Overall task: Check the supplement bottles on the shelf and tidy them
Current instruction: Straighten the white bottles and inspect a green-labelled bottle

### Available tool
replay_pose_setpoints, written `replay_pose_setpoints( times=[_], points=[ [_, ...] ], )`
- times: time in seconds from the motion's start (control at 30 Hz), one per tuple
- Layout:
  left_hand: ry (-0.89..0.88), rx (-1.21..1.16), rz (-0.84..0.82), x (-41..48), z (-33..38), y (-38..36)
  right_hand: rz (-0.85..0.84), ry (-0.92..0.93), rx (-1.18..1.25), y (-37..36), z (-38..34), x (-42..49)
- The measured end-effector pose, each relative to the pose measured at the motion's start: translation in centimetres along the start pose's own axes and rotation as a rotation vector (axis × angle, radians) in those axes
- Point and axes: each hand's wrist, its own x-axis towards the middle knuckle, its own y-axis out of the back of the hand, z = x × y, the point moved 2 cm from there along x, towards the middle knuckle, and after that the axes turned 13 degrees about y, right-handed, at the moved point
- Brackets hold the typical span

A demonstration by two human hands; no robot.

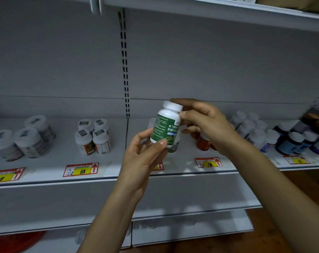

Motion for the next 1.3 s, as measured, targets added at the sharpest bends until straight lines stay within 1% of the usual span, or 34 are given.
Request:
replay_pose_setpoints(
  times=[0.1, 0.17, 0.27, 0.37, 0.43, 0.5, 0.6, 0.67, 0.73, 0.77, 0.8, 0.87, 0.93, 1.0, 1.03, 1.1, 1.13, 1.2, 1.23, 1.27, 1.3],
  points=[
    [-0.222, 0.188, 0.086, 0.1, 0.1, 0.2, -0.018, 0.049, -0.028, 0.0, -0.1, 0.0],
    [-0.331, 0.237, 0.130, 0.3, 0.1, 0.3, -0.017, 0.074, -0.010, -0.1, -0.1, 0.1],
    [-0.457, 0.322, 0.217, 0.8, 0.0, 1.1, -0.041, 0.121, 0.020, -0.2, -0.1, -0.1],
    [-0.579, 0.463, 0.298, 1.2, -0.1, 1.9, -0.092, 0.192, 0.049, -0.5, 0.2, -0.3],
    [-0.658, 0.530, 0.334, 1.4, 0.0, 2.3, -0.119, 0.227, 0.025, -0.6, 0.4, -0.5],
    [-0.698, 0.555, 0.346, 1.8, 0.0, 2.6, -0.133, 0.261, -0.015, -0.8, 0.5, -0.7],
    [-0.668, 0.566, 0.334, 2.2, 0.0, 2.4, -0.122, 0.354, -0.127, -1.3, 0.4, -1.5],
    [-0.654, 0.622, 0.294, 2.4, 0.2, 2.1, -0.089, 0.444, -0.251, -1.6, 0.1, -1.9],
    [-0.648, 0.704, 0.187, 2.6, 0.6, 2.1, -0.033, 0.520, -0.382, -1.5, -0.5, -1.7],
    [-0.616, 0.716, 0.121, 2.7, 0.7, 2.1, -0.001, 0.515, -0.416, -1.3, -0.7, -1.1],
    [-0.561, 0.696, 0.061, 2.7, 0.7, 1.9, 0.025, 0.468, -0.423, -1.1, -0.8, -0.3],
    [-0.353, 0.543, -0.021, 2.6, 0.8, 1.1, 0.028, 0.266, -0.373, -0.5, -0.2, 2.1],
    [-0.077, 0.367, -0.041, 2.5, 0.6, -0.1, -0.038, 0.001, -0.342, -0.1, 1.4, 4.2],
    [0.166, 0.289, -0.056, 2.7, 0.5, -0.8, -0.126, -0.212, -0.284, 0.0, 3.4, 5.5],
    [0.244, 0.262, -0.070, 2.8, 0.6, -0.9, -0.150, -0.279, -0.246, 0.0, 4.3, 5.9],
    [0.319, 0.217, -0.092, 3.2, 0.8, -1.0, -0.188, -0.371, -0.191, -0.1, 5.8, 6.2],
    [0.318, 0.216, -0.095, 3.3, 0.9, -1.1, -0.208, -0.399, -0.170, -0.1, 6.1, 6.4],
    [0.222, 0.250, -0.061, 4.0, 0.7, -1.0, -0.202, -0.380, -0.093, 0.2, 6.3, 6.9],
    [0.130, 0.283, -0.023, 4.3, 0.6, -0.8, -0.149, -0.331, -0.039, 0.6, 6.0, 7.4],
    [-0.003, 0.361, 0.029, 4.7, 0.5, -0.4, -0.066, -0.264, 0.011, 1.1, 5.6, 8.1],
    [-0.187, 0.537, 0.098, 5.1, 0.2, 0.2, 0.038, -0.190, 0.038, 1.7, 5.1, 8.9]
  ],
)
